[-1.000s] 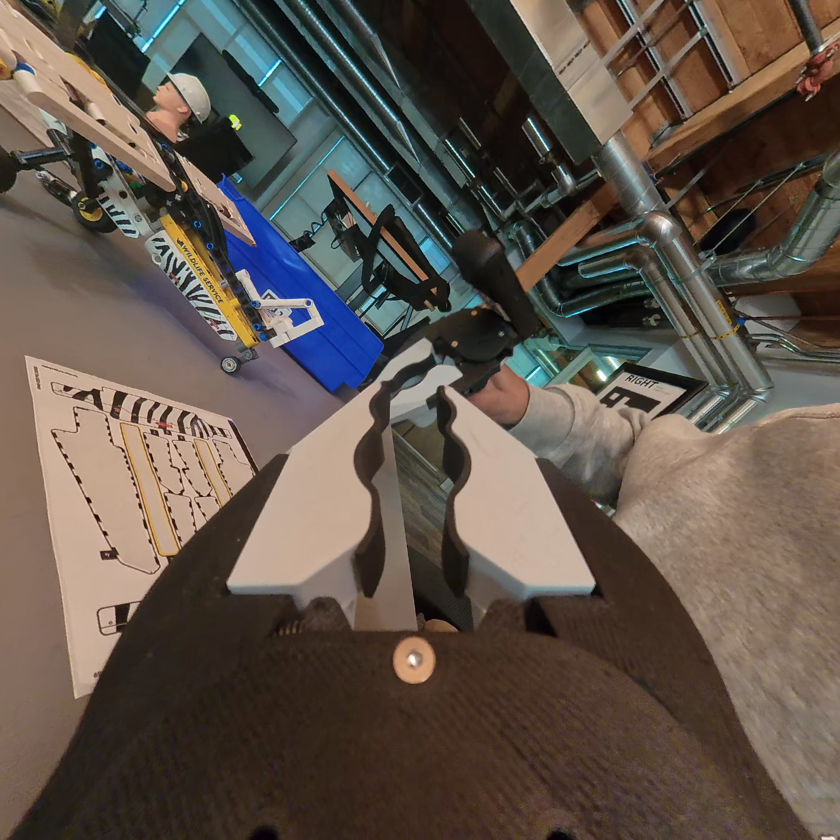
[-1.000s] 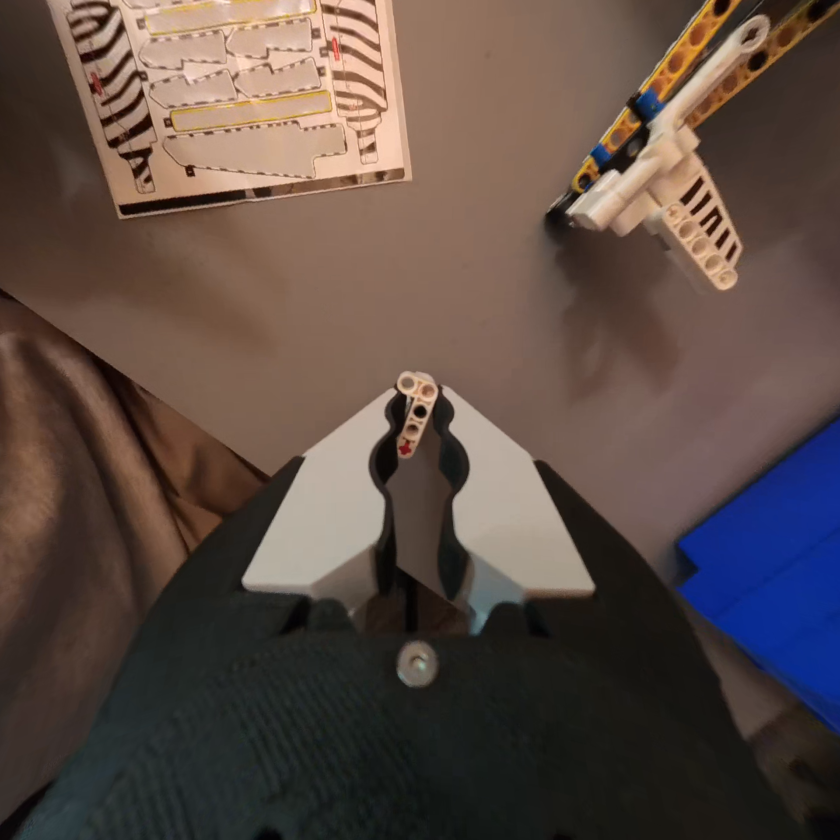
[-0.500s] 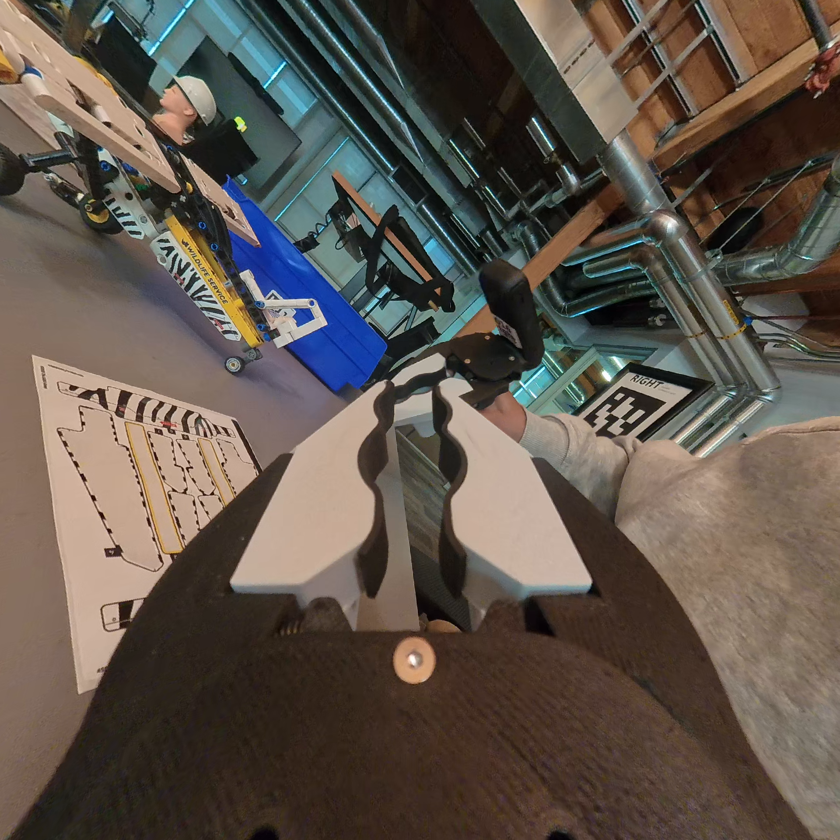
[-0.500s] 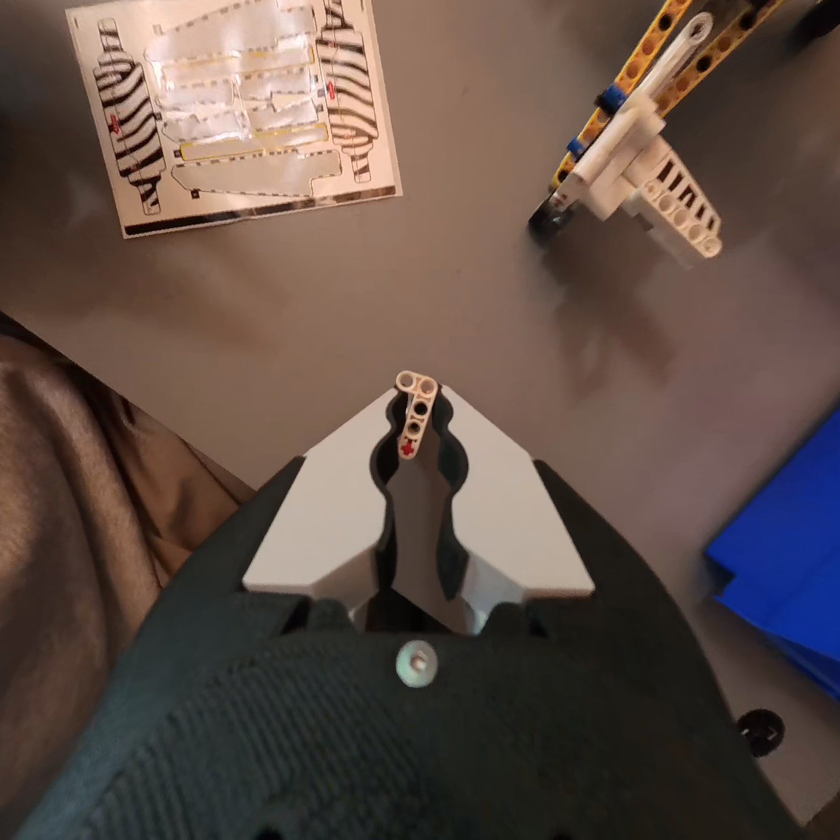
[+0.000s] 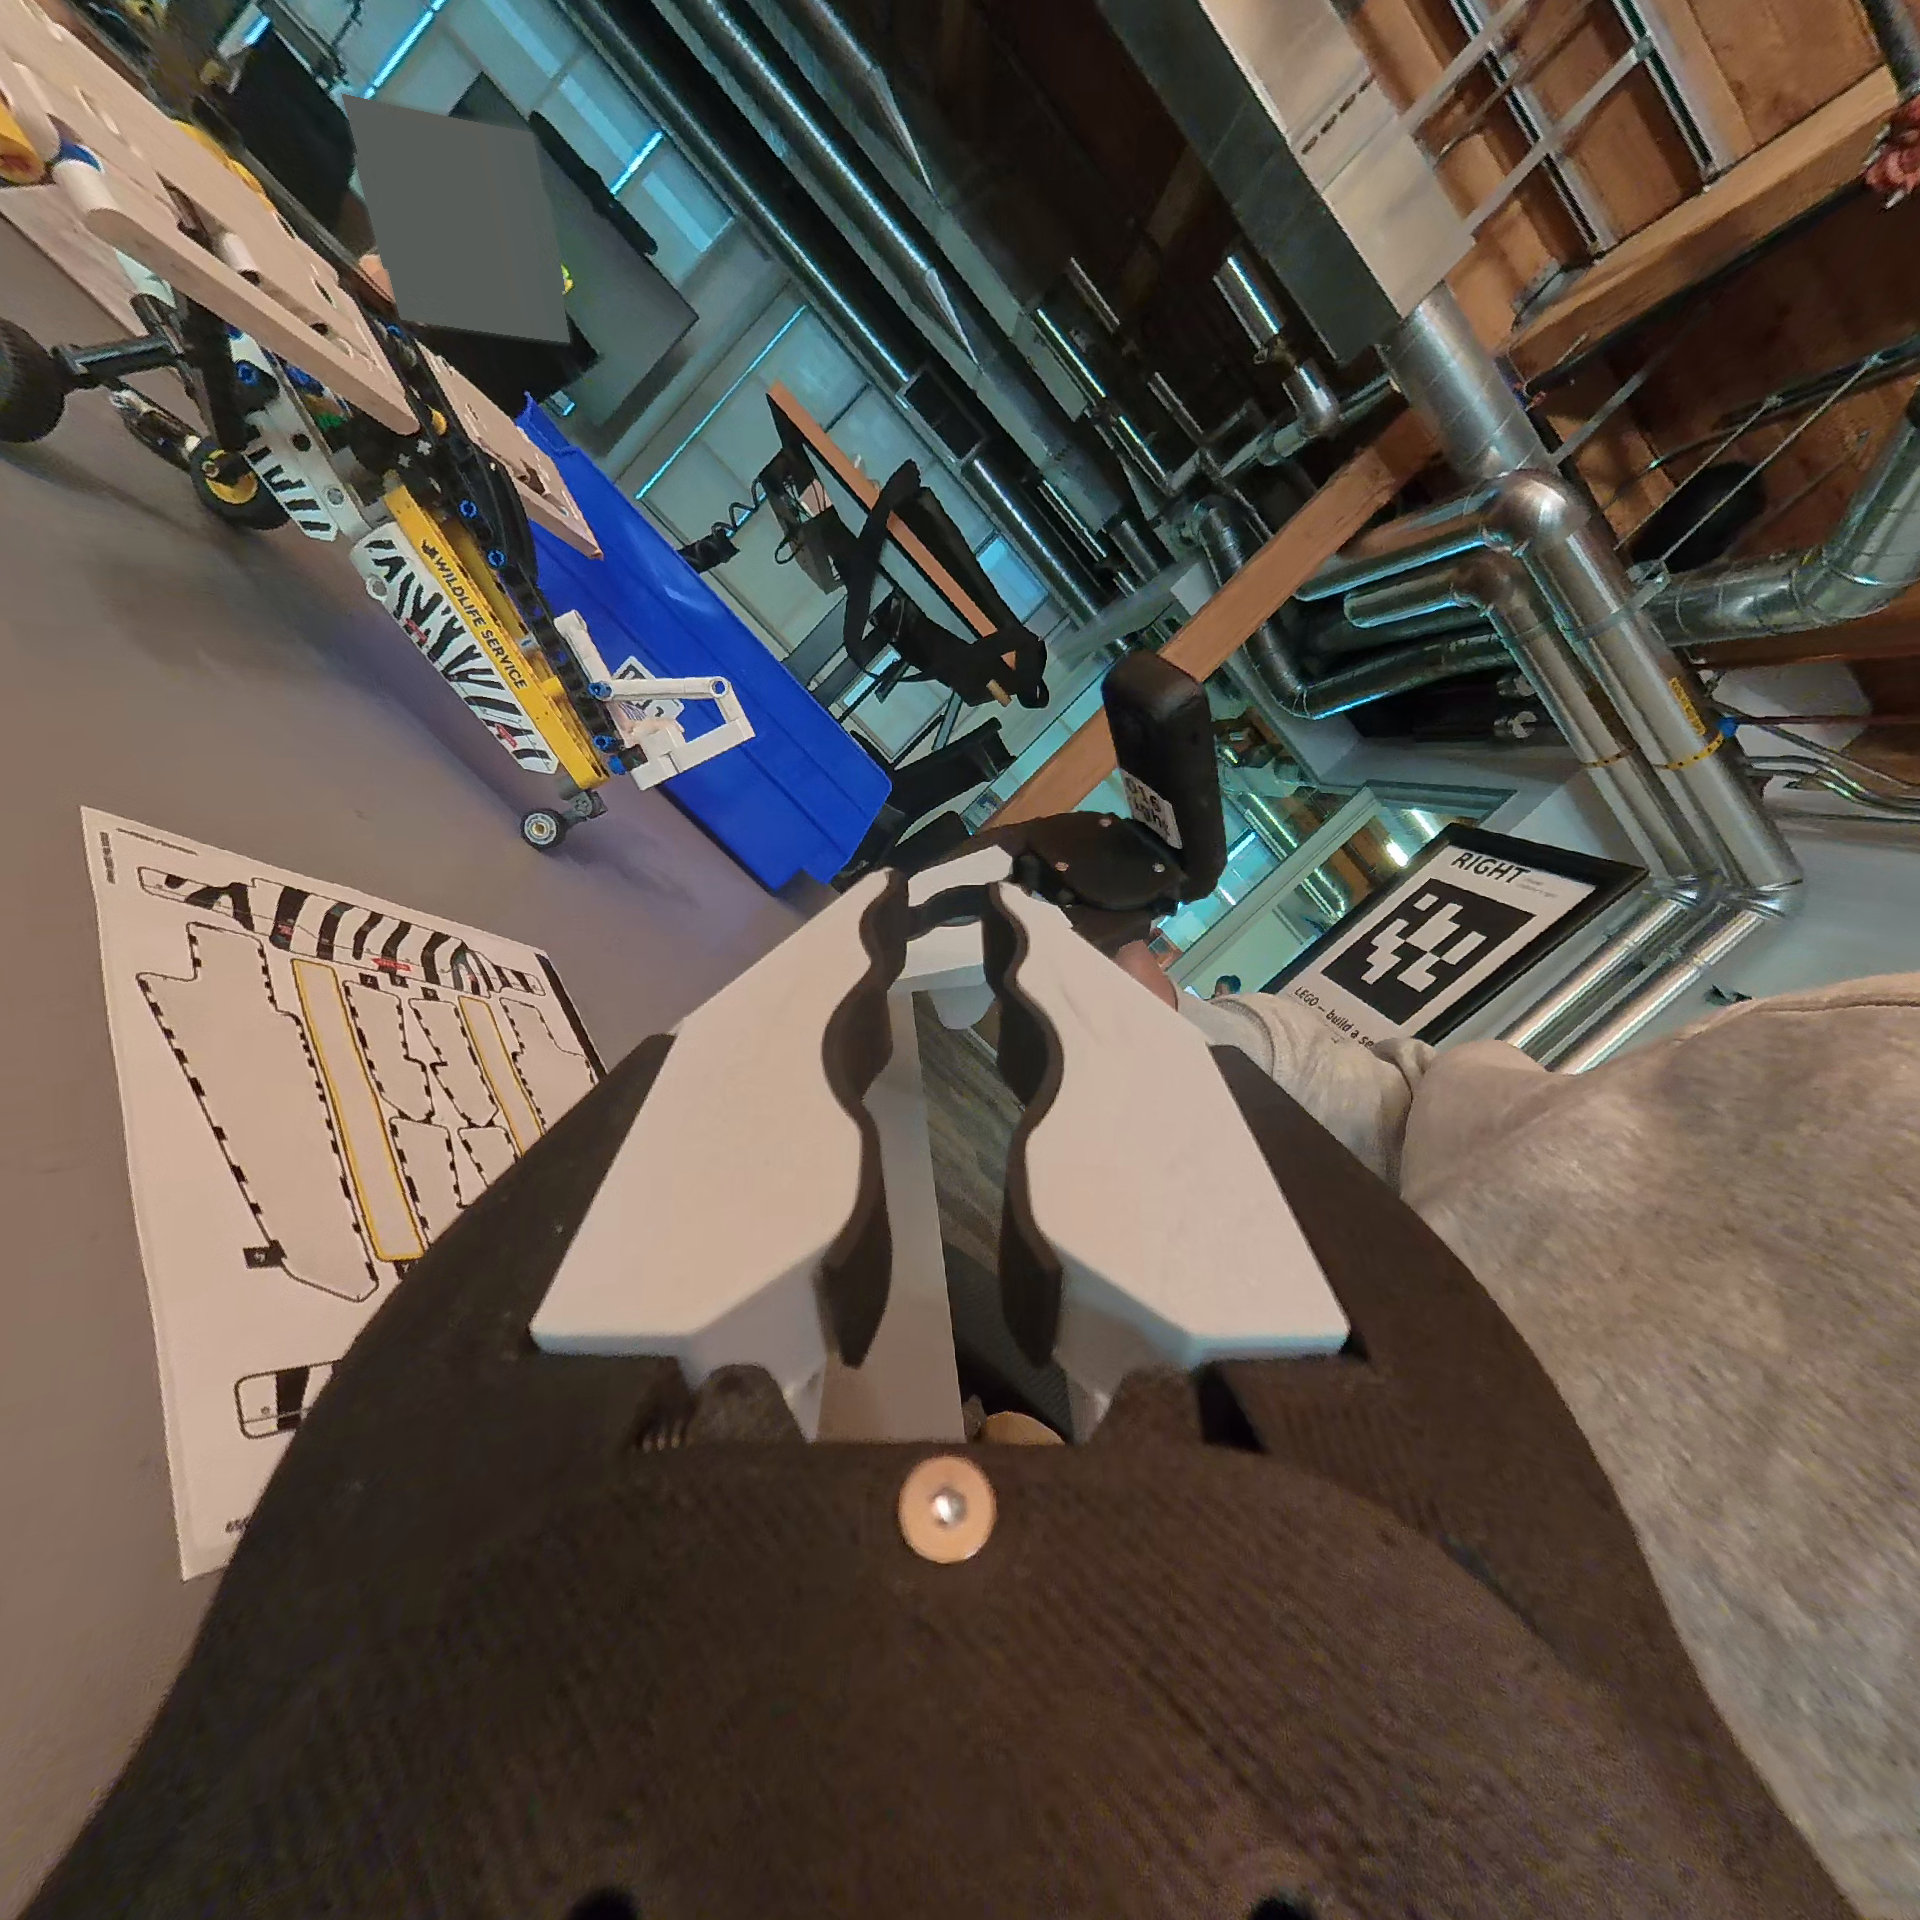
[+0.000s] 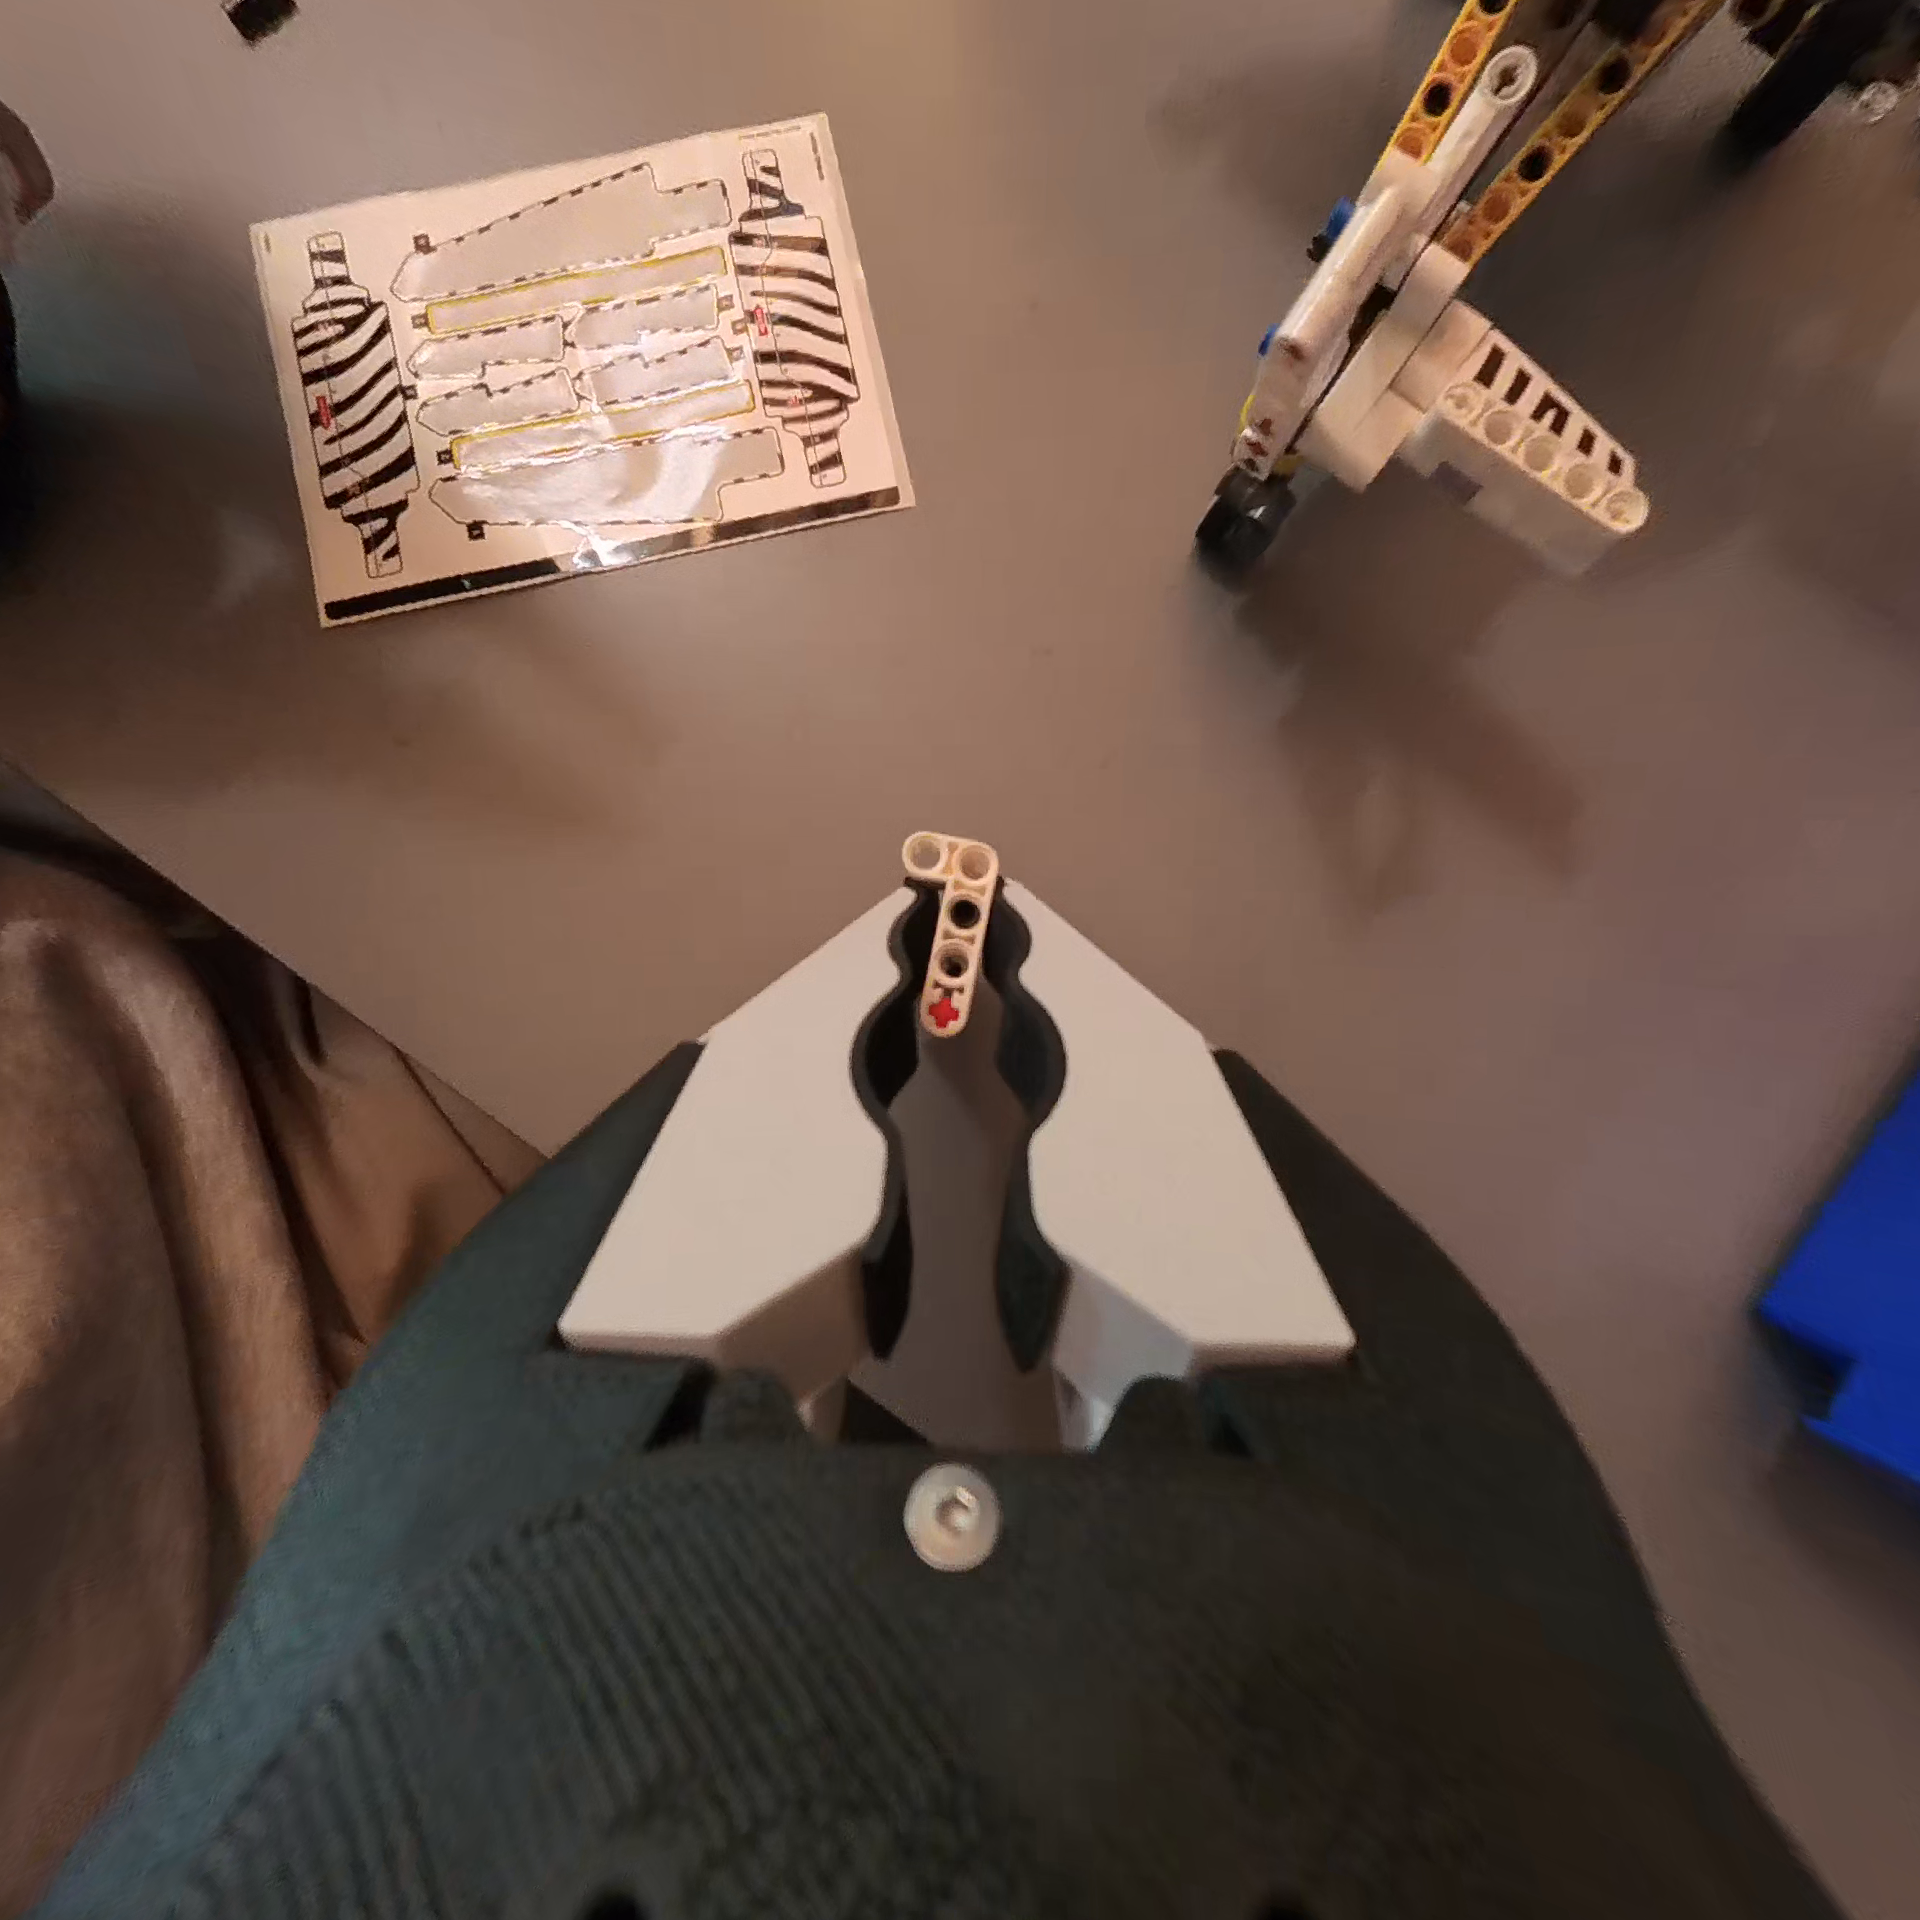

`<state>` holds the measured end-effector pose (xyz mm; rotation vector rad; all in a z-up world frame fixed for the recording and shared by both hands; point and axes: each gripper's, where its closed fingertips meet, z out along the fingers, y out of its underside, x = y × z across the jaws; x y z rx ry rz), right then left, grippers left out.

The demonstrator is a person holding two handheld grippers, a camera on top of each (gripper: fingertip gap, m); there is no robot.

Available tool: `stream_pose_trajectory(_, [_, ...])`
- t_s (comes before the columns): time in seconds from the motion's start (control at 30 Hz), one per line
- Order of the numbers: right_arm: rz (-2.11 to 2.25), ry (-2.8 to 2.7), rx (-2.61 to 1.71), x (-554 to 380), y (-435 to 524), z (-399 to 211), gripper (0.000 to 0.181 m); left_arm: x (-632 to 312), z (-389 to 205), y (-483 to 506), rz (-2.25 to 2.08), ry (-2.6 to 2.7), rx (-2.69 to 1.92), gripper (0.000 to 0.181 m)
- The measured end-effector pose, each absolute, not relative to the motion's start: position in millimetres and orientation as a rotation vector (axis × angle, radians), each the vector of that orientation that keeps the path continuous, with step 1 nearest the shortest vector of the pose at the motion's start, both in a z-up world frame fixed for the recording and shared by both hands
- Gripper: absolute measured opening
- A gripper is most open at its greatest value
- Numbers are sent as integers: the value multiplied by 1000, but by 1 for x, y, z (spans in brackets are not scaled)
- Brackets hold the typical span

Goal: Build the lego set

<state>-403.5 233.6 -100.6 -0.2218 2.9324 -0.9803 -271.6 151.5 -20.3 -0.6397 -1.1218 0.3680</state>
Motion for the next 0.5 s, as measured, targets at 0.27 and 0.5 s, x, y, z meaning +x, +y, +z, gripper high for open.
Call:
stream_pose_trajectory(0.27, [-1060, 2914, -207, -405, 240, -119, 7, -272, -21, 152, 363, -1123, -639, 11])
stream_pose_trajectory(0.5, [-1257, 2696, 8, -410, 231, -83, 6, -272, -21, 152, 363, -1125, -640, 11])
